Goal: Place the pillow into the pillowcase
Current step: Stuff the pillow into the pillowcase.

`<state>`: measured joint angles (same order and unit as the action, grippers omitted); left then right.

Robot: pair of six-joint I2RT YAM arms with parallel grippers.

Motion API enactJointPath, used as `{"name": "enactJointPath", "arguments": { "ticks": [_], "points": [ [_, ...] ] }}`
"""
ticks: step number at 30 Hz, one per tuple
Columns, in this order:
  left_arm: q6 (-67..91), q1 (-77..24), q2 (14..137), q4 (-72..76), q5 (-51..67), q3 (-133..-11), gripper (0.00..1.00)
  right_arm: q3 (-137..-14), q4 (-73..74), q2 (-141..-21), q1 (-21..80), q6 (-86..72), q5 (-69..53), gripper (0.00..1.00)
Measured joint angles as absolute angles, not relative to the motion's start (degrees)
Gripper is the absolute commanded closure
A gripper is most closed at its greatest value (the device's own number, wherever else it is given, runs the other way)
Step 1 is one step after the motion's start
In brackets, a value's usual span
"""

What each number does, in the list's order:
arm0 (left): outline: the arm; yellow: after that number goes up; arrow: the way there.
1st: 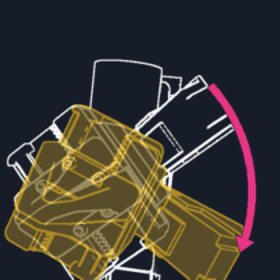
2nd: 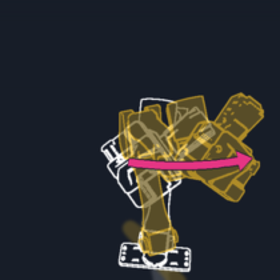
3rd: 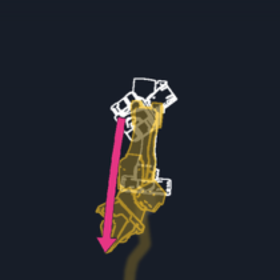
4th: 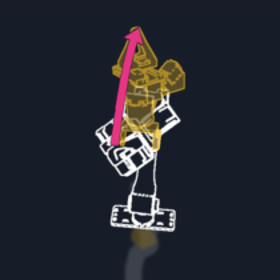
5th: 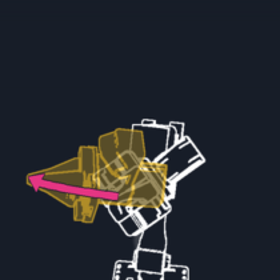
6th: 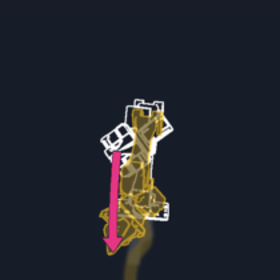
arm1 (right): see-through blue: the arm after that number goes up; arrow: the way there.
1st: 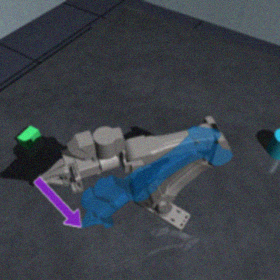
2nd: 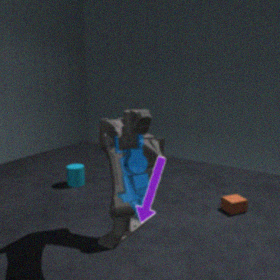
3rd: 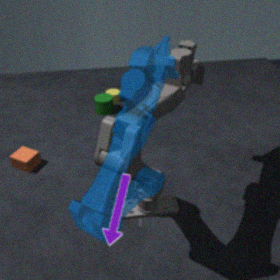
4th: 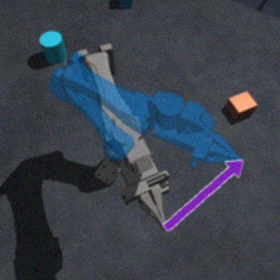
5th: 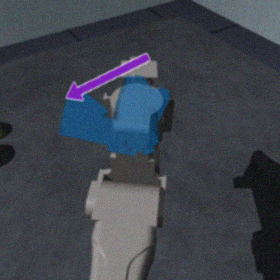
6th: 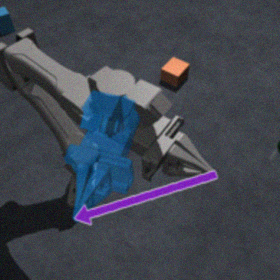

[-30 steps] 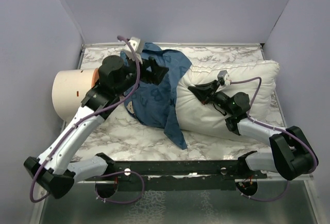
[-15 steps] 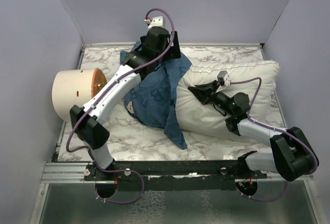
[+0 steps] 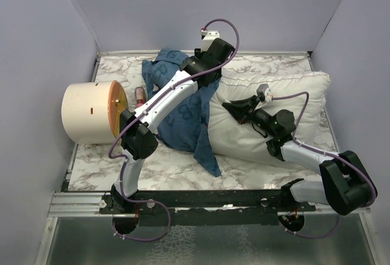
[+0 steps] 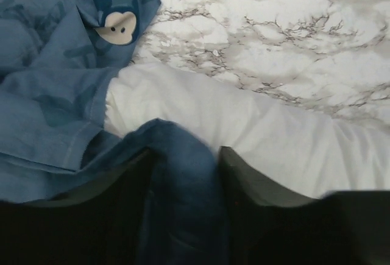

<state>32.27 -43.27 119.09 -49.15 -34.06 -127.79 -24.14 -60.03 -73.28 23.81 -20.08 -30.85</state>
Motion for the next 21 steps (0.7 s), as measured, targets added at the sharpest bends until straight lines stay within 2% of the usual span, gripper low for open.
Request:
{"name": "enactJointPath", "arguments": {
  "ticks": [1, 2, 8, 15, 21],
  "points": [
    [32.08, -43.27, 118.85, -48.97, -34.00, -127.66, 0.86, -24.12, -60.01, -73.28, 23.86, -20.08, -30.85, 0.99],
    [32.01, -43.27, 118.17, -47.77, -33.82, -126.82, 0.90, -24.12, -60.01, -73.28, 23.90, -20.08, -30.85, 0.99],
    [29.76, -43.22, 112.05, -42.19, -30.30, -119.90, 1.00, -23.88, -59.72, -72.75, 24.10, -20.08, -30.87, 0.99],
    [25.98, -42.61, 99.85, -31.29, -17.32, -106.65, 1.00, -26.39, -55.61, -72.14, 24.49, -19.81, -31.03, 0.99],
    [25.56, -41.15, 95.88, -26.76, -8.60, -105.12, 1.00, -37.56, -45.84, -75.72, 24.99, -19.20, -30.52, 0.99]
  ]
}}
